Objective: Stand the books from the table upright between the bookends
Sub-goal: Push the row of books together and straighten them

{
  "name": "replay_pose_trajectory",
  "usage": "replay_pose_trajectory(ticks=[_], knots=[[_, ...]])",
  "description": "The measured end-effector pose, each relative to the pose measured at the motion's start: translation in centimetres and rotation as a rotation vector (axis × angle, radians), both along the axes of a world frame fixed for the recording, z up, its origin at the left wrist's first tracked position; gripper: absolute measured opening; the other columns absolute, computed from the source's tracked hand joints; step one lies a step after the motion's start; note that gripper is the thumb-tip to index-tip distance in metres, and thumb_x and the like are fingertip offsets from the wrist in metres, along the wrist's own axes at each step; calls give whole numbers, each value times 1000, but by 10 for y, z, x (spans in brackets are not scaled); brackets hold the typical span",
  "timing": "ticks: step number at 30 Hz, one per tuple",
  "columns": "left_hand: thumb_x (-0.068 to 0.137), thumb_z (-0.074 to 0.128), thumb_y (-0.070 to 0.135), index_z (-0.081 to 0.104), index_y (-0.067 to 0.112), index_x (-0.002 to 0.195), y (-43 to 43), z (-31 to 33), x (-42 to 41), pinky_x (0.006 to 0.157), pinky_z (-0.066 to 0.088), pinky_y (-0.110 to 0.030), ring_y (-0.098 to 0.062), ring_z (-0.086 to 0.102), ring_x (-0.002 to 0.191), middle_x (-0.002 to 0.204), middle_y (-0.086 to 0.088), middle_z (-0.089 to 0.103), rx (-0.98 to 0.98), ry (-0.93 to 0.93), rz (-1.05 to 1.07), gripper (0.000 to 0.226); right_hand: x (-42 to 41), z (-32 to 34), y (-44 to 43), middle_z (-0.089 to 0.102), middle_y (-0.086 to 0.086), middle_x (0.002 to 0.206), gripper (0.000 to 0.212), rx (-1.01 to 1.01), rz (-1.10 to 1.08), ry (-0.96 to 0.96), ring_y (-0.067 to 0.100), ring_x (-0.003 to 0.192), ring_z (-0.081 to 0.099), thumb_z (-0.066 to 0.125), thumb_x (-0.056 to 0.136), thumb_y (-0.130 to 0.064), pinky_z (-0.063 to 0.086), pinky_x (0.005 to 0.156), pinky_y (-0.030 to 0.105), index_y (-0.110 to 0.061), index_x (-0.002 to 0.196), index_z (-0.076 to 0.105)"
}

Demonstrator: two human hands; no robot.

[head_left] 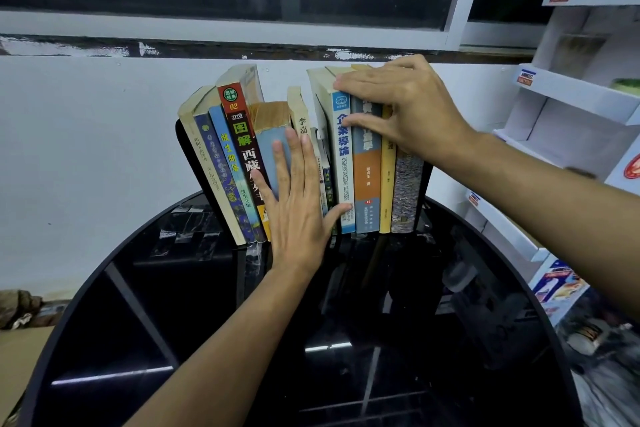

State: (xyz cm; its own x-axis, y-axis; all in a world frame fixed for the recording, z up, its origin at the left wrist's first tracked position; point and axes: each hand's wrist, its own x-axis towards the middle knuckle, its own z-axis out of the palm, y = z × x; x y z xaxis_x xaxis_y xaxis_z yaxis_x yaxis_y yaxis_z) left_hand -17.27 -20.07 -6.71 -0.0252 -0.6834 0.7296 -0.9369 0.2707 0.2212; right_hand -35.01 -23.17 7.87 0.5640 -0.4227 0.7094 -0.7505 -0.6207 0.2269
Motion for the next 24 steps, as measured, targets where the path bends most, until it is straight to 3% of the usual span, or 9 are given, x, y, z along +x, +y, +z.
replay_pose_trajectory(ticks=[7,12,16,24], knots=[[81,64,66,-16,12,157,0,0,0,117,-20,-54,-28,-21,152,162,-5,-29,-6,11,-15,123,0,-4,0,60,-12,140,51,4,-23,1,7,133,53,63,93,-50,39,104,41,-27,138,60],[76,64,74,-21,15,155,4,3,-4,117,-21,-55,-26,-24,151,161,-4,-31,4,35,-46,131,-12,17,9,53,-11,148,62,161,-6,115,9,138,48,62,89,-56,32,113,41,-30,144,53],[77,70,66,-10,9,159,5,3,-21,118,-11,-64,-29,-21,152,162,-4,-31,6,30,-85,128,-17,27,7,47,-7,154,71,222,8,217,13,143,43,75,85,-41,33,116,46,-26,149,48],[78,64,67,-7,9,159,-2,-3,-23,118,-3,-69,-28,-22,152,162,-5,-29,10,10,-64,123,-19,17,5,50,-5,151,71,199,32,133,13,141,46,80,83,-34,37,114,47,-22,147,52]])
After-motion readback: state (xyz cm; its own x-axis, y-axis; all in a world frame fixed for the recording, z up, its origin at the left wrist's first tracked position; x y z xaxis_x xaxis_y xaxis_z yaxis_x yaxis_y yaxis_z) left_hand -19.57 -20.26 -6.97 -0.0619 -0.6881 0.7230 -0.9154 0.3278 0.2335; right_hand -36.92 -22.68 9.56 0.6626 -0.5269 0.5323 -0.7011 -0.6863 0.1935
